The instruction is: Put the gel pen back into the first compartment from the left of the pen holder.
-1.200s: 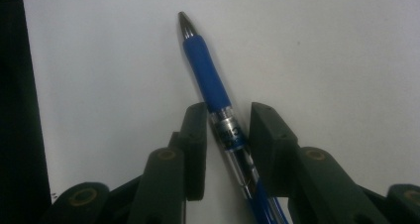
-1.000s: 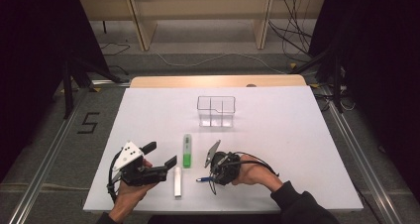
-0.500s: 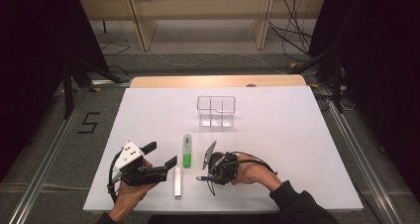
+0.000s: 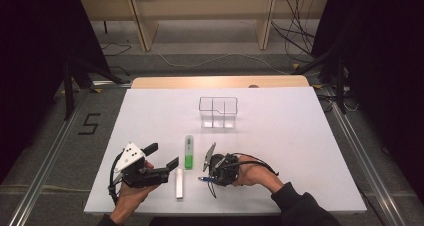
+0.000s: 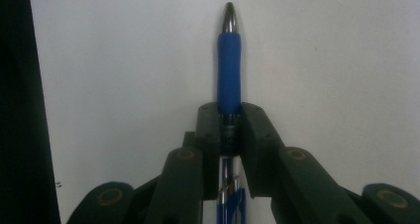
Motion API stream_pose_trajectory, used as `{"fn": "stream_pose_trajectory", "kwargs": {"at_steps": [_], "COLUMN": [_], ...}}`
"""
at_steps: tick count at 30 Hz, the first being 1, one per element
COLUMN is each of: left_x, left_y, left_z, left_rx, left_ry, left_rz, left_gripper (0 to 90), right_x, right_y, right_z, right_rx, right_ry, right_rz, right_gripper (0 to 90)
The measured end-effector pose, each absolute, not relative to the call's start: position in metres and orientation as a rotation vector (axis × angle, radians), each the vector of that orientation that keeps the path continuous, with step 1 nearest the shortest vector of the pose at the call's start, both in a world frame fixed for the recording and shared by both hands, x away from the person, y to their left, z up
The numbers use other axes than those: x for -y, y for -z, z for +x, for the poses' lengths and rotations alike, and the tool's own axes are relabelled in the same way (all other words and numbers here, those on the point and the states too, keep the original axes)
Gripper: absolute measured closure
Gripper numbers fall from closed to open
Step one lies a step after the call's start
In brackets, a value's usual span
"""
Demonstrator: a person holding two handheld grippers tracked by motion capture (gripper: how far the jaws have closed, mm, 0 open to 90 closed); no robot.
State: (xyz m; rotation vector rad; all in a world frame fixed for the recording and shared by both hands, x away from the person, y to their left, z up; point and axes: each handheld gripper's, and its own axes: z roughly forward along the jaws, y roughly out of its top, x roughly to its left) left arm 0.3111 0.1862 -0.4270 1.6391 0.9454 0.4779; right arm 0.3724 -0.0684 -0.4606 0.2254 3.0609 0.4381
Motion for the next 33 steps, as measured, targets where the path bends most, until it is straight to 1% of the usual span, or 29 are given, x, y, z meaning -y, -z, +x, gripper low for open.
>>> {"fn": "stream_pose_trajectory", "kwargs": {"at_steps": [9,14,18,24,33], "left_x": [-0.187,-0.187,-0.187,-0.187,-0.187], "left_y": [0.427,0.427,0.427,0.427,0.427], "left_z": [0.311,0.311,0.311,0.311,0.311], "left_rx": [-0.946,-0.949,-0.949,-0.951,-0.955], "left_ry": [-0.480,-0.479,-0.480,-0.478,-0.480], "left_rz": [1.639,1.638,1.640,1.642,1.640], "left_gripper": [10.0,10.1,10.1,10.1,10.0], "right_x": [0.071,0.077,0.085,0.100,0.108], "right_y": [0.456,0.443,0.433,0.422,0.413], "right_z": [0.373,0.375,0.381,0.394,0.399], "right_rx": [-3.045,-3.020,-2.973,-2.832,-2.608], "right_ry": [-0.452,-0.546,-0.727,-0.996,-1.209], "right_rz": [0.224,0.251,0.313,0.501,0.657], "right_gripper": [80.0,80.0,80.0,79.9,79.9]}}
